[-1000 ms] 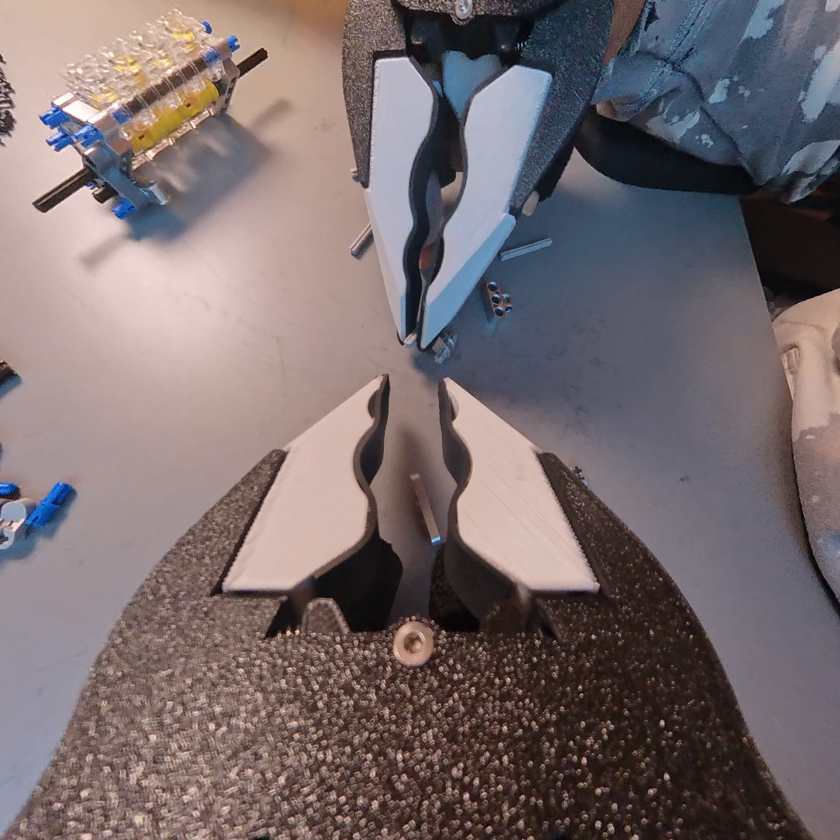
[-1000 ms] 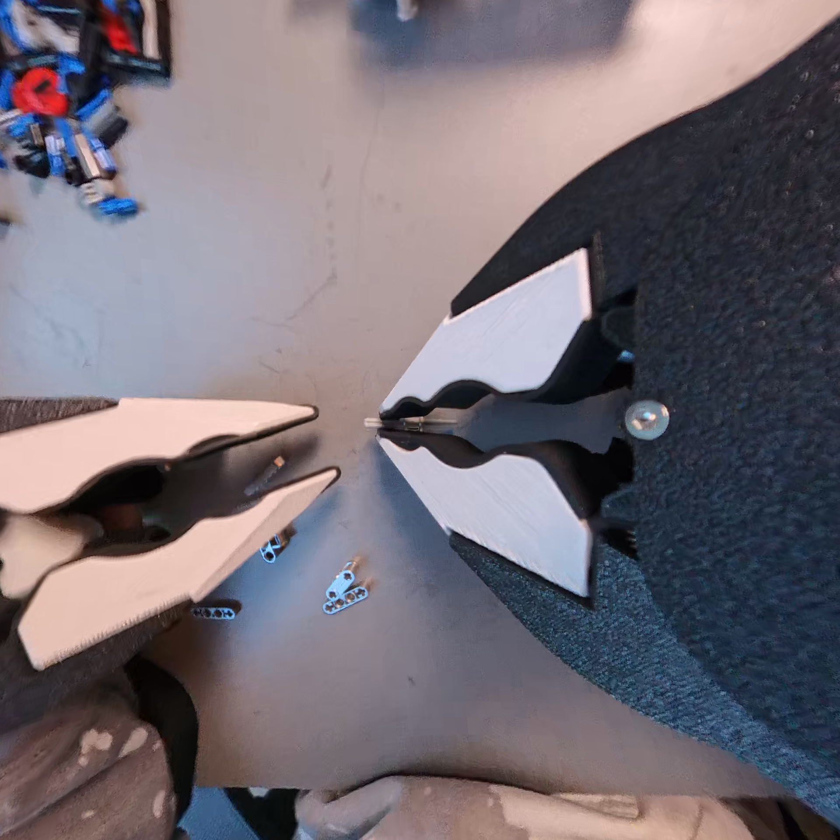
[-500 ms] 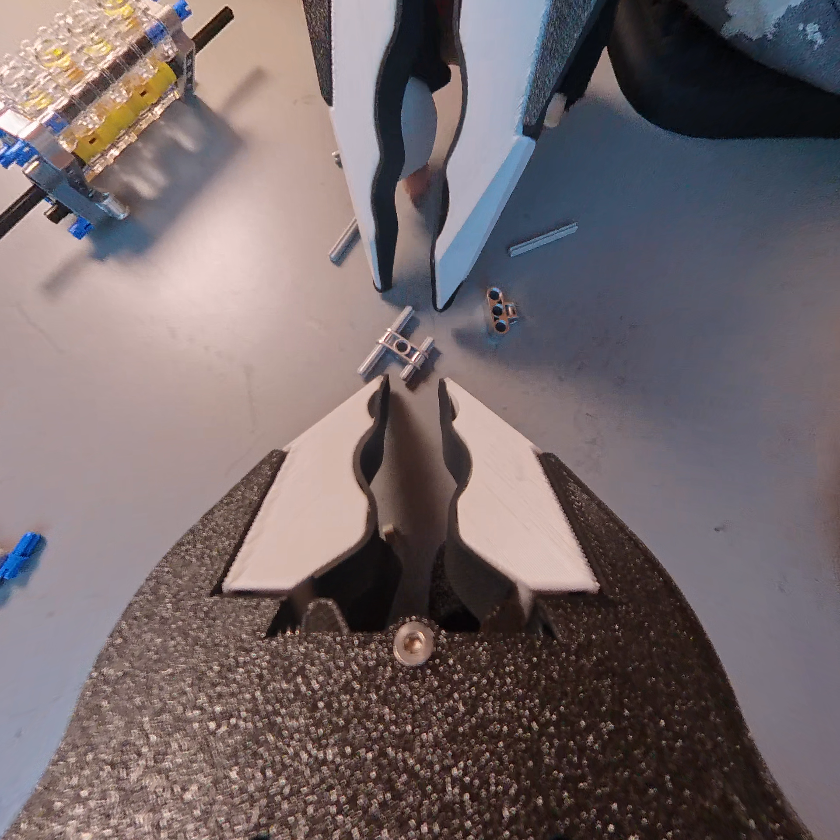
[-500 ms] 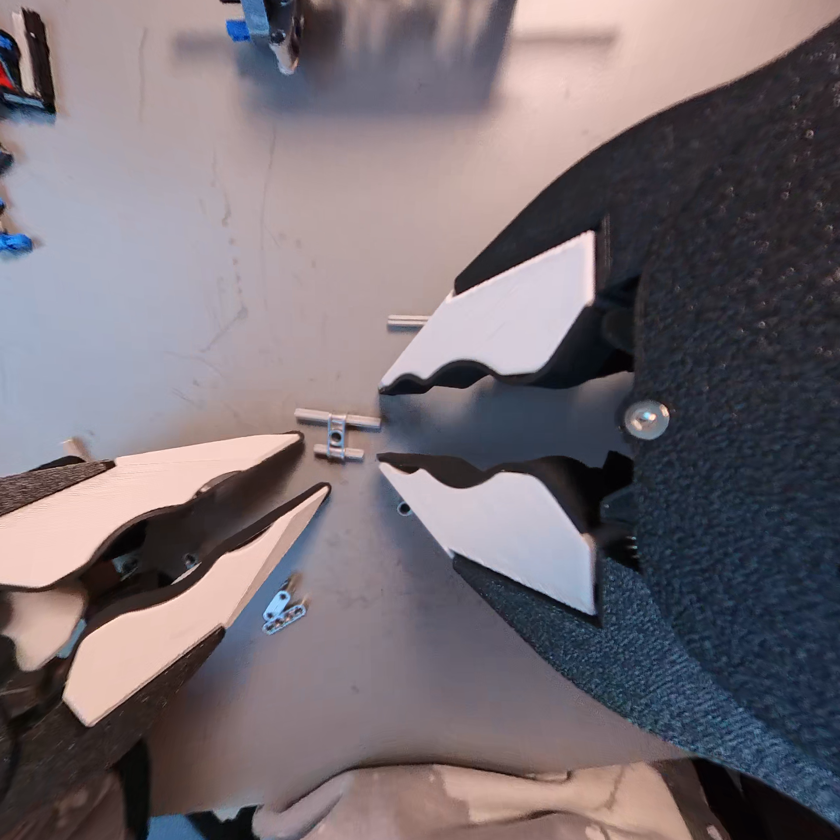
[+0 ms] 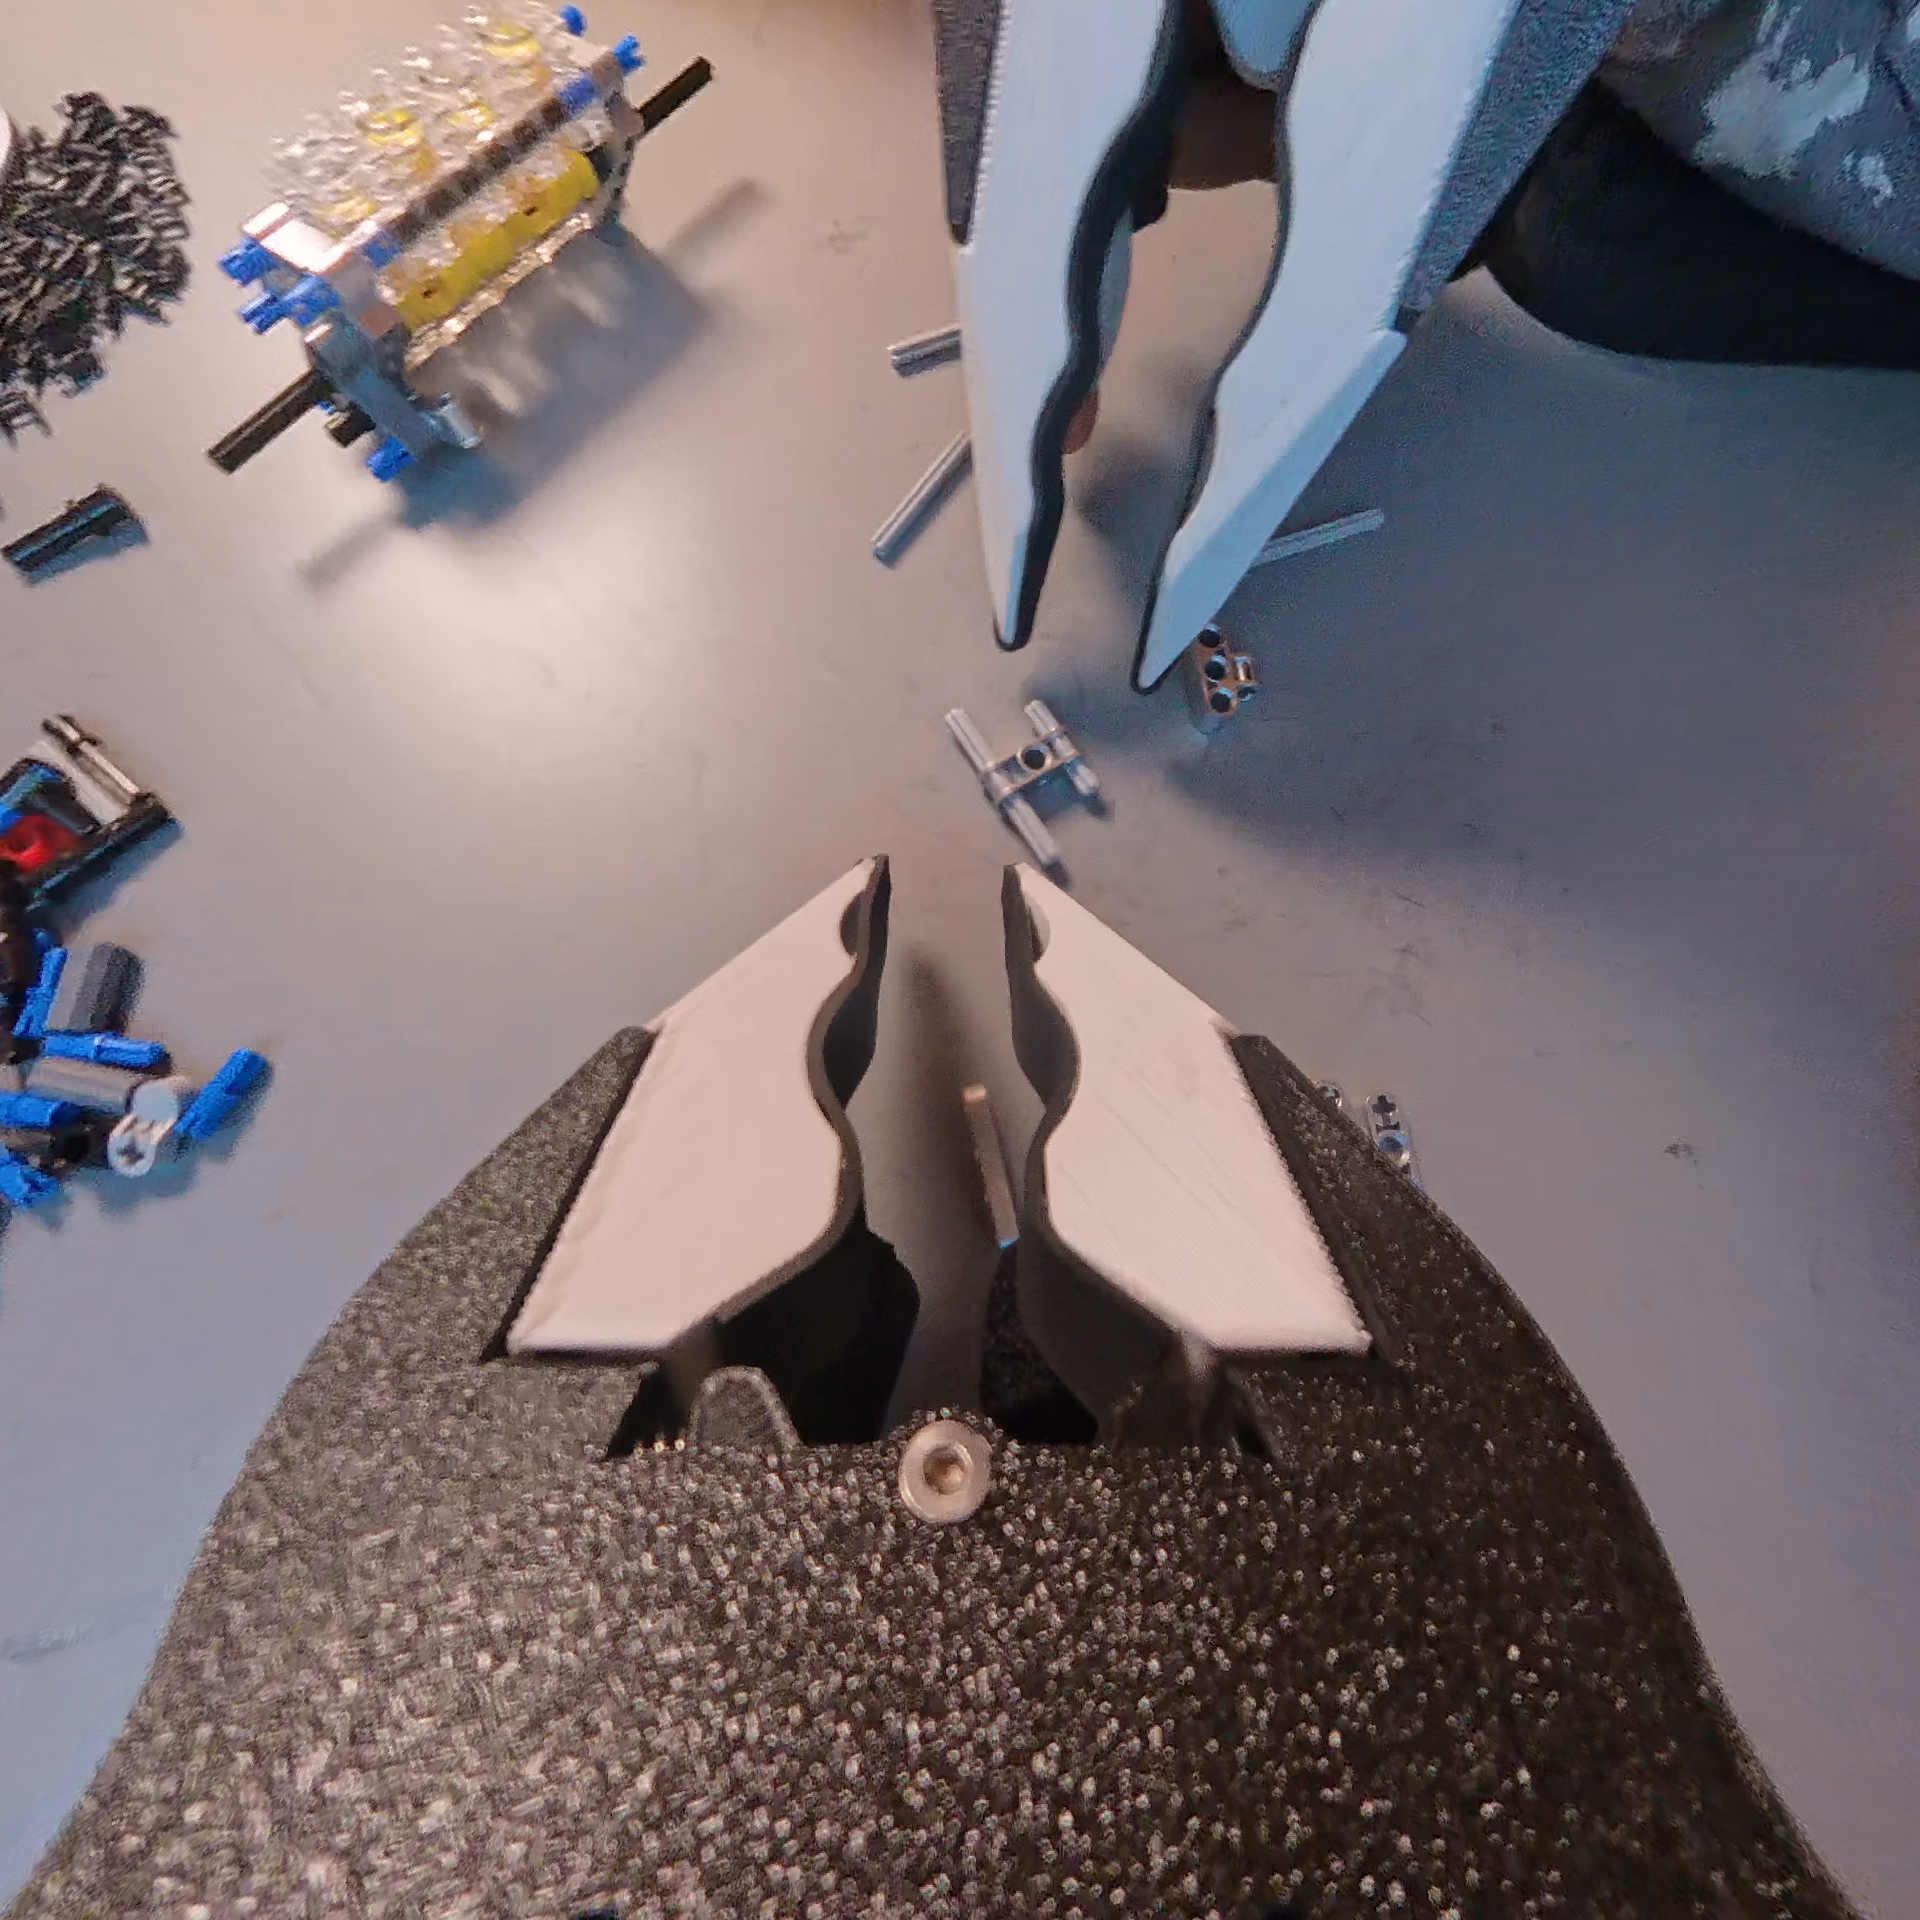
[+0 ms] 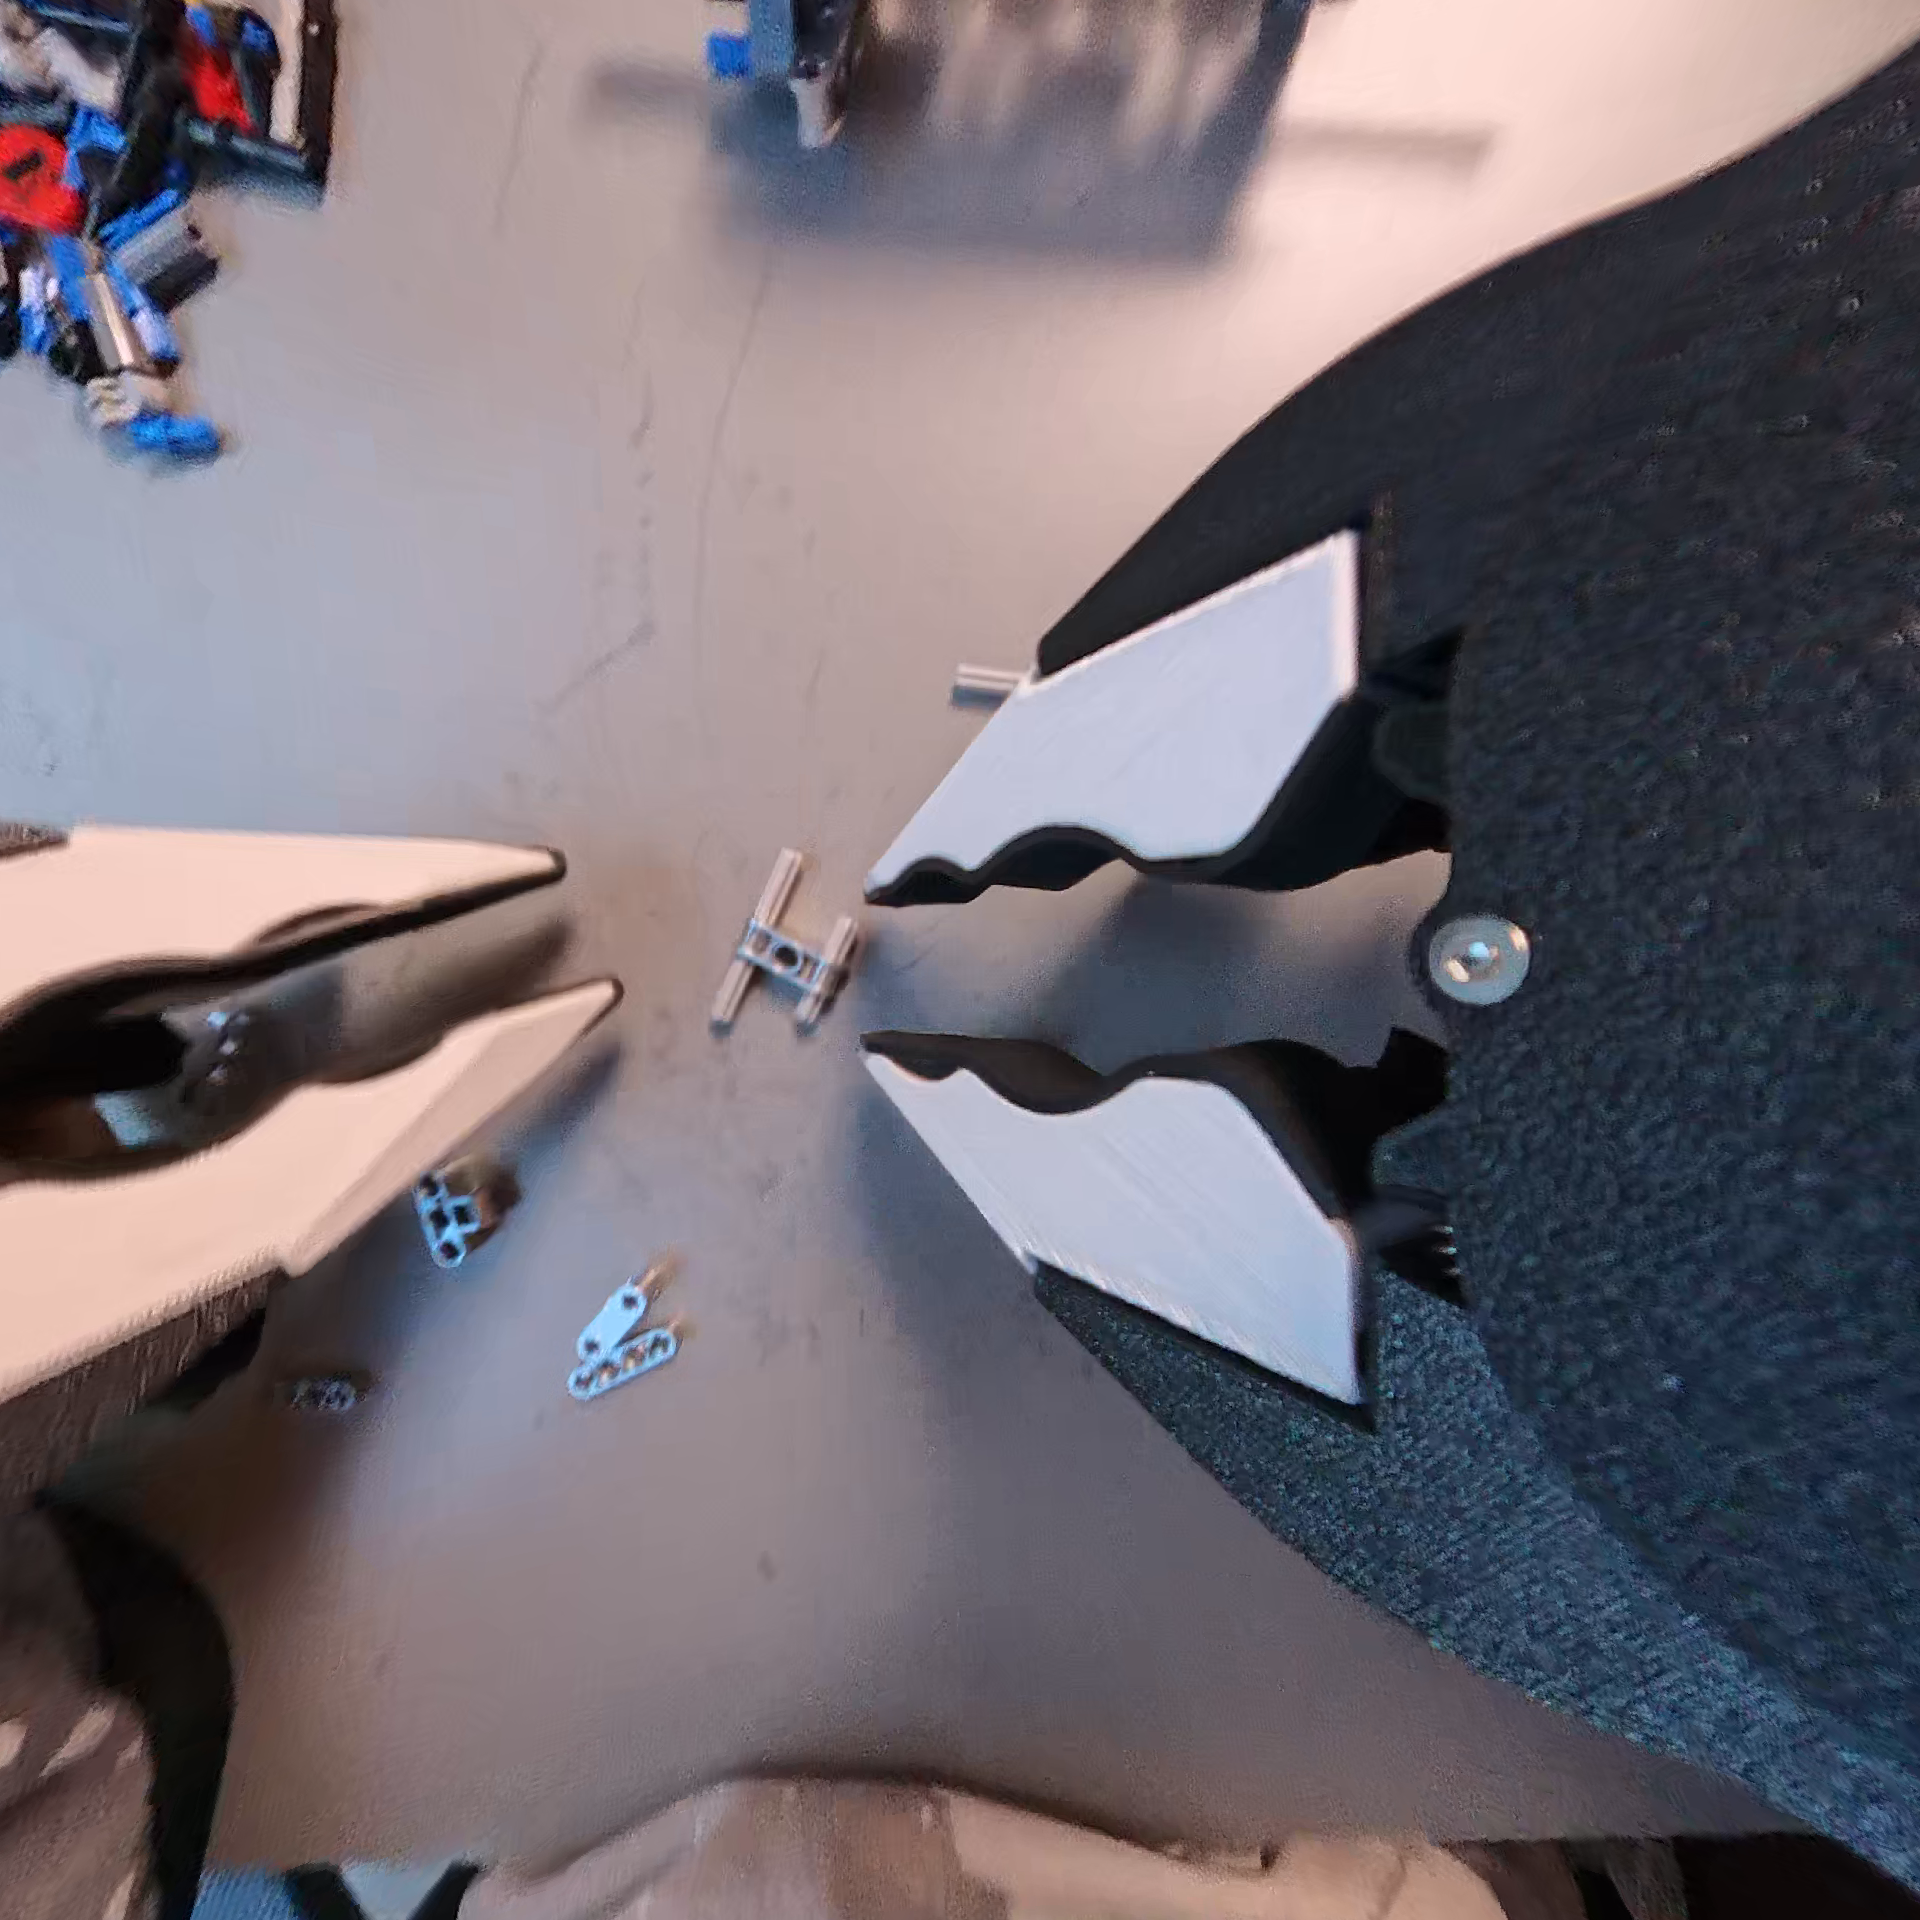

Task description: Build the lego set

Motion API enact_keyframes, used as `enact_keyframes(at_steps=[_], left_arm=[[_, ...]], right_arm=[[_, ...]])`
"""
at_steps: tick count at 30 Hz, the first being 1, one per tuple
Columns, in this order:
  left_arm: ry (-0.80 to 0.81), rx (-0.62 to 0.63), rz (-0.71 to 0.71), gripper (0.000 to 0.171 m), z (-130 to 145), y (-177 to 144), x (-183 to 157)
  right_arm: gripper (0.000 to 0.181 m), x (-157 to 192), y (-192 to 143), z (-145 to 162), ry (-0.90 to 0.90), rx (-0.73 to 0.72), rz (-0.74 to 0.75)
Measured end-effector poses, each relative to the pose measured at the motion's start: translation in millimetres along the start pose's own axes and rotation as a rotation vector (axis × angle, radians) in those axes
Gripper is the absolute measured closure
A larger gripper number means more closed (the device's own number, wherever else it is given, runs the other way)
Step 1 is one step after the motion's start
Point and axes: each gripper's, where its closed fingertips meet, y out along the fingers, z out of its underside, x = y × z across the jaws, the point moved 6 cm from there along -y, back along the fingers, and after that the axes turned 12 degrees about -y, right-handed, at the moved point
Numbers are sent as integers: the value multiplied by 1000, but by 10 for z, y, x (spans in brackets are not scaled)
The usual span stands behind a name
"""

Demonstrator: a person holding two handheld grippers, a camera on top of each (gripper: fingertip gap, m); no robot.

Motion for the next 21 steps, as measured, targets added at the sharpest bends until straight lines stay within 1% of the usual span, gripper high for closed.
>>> enact_keyframes(at_steps=[3, 4, 7, 10, 14, 18, 21], left_arm=[[90, 42, -10, 151, 17, 81, -95], [110, 53, -4, 151, 25, 92, -124], [124, 62, 30, 153, 39, 77, -185], [117, 90, 134, 154, 75, 46, -288], [109, 53, 98, 156, 39, -5, -236], [85, 50, 32, 156, 50, -11, -107], [109, 72, -28, 156, 83, 10, -43]], right_arm=[[159, 23, 107, -2, -18, 34, 6], [161, 22, 137, -19, -39, 37, 28], [162, -13, 168, -43, -78, 45, 82], [162, -120, 134, -18, -104, 64, 180], [161, -159, 65, -34, -102, 43, 215], [158, -85, 107, -47, -72, 34, 149], [145, -54, 183, -113, -31, 7, 125]])
